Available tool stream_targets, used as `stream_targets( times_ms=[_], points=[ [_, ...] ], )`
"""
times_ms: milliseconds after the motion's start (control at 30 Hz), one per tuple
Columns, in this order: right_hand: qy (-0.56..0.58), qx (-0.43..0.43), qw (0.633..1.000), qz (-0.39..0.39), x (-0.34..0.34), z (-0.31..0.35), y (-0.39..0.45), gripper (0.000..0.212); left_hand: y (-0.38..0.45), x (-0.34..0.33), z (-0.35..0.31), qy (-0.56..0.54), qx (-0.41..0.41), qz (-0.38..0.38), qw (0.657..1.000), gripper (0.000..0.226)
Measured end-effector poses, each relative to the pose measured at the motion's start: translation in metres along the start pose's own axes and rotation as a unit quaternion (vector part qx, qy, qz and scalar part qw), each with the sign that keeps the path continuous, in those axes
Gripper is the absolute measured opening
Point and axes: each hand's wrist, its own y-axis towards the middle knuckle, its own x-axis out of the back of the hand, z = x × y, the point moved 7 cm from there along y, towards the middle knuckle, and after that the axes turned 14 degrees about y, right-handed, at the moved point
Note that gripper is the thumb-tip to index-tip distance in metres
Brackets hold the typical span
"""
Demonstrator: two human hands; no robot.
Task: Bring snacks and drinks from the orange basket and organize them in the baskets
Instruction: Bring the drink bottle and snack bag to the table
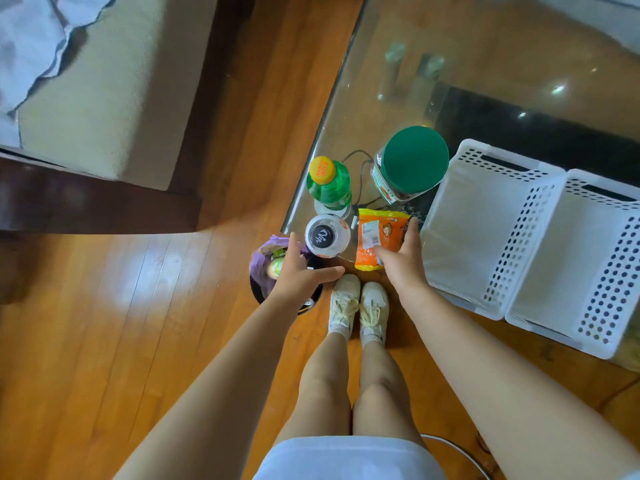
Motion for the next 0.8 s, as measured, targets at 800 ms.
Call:
stream_targets(
  times_ms=[800],
  points=[
    [-0.407, -0.060, 0.887, 0.212, -0.026, -0.012, -0.216, 0.028, -0.311, 0.037, 0.240, -0.333, 0.261, -0.149, 0.894, 0.019]
  ],
)
